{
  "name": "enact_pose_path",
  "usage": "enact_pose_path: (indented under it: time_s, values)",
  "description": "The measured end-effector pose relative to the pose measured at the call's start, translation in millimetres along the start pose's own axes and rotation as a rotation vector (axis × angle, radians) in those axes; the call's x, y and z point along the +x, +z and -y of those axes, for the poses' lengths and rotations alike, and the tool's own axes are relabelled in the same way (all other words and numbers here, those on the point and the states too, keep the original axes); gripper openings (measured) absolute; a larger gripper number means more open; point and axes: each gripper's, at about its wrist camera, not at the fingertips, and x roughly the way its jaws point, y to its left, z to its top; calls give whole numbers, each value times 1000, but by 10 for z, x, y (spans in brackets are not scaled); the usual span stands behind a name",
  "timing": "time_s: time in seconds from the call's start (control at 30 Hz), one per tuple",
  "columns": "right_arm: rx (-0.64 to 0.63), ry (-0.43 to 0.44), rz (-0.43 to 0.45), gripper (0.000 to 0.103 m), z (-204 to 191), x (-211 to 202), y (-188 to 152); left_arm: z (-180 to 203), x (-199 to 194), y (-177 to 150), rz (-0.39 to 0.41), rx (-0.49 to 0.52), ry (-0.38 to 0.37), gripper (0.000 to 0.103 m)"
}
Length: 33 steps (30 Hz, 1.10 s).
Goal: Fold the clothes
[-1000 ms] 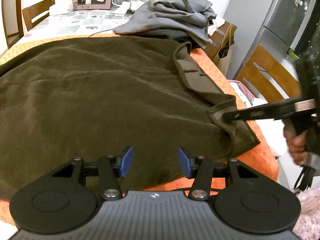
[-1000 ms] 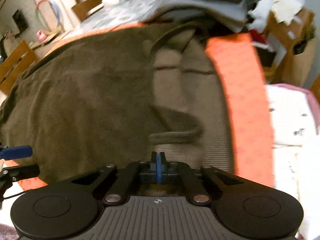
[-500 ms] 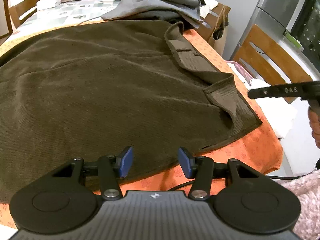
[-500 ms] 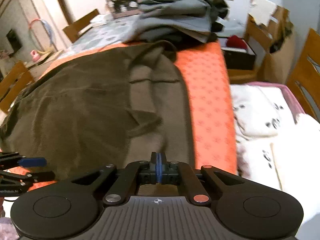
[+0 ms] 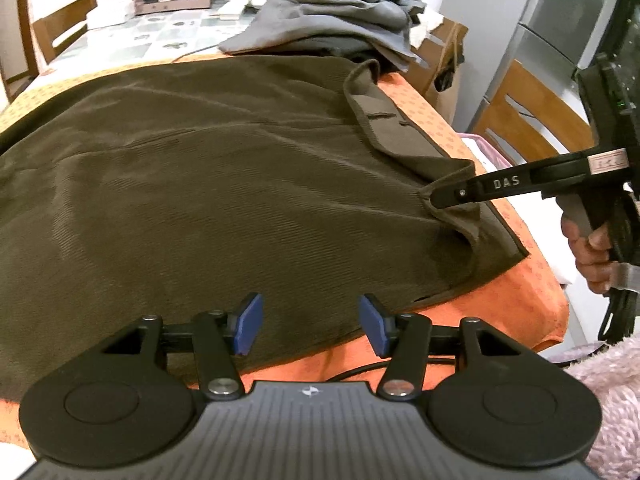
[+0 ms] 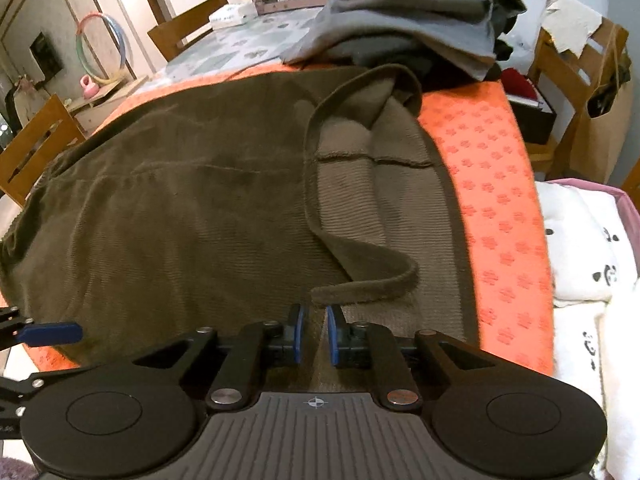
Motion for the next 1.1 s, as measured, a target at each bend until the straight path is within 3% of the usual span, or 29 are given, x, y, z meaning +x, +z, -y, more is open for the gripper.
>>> enact_pose_path:
  time_s: [0.13,0.3,0.53,0.87,1.1]
  values:
    - [12,-16,-14,22,-9,109,37,-72,-56,-27,6,-30,21,60]
    - [-15,-42,-30,21,-47,211,62,-129,-92,-51,7,-58,33,62]
    - [-60,-89,-11,7,-74,211,19,-110,-44,-23,5,-54,20,62]
    - [118,-48,163,6,346,-568,-117,7,140,47,-37,17,-25,62]
    - [219,-61,102,6,627,-711,-469,125,283,39,-72,101,-40,62]
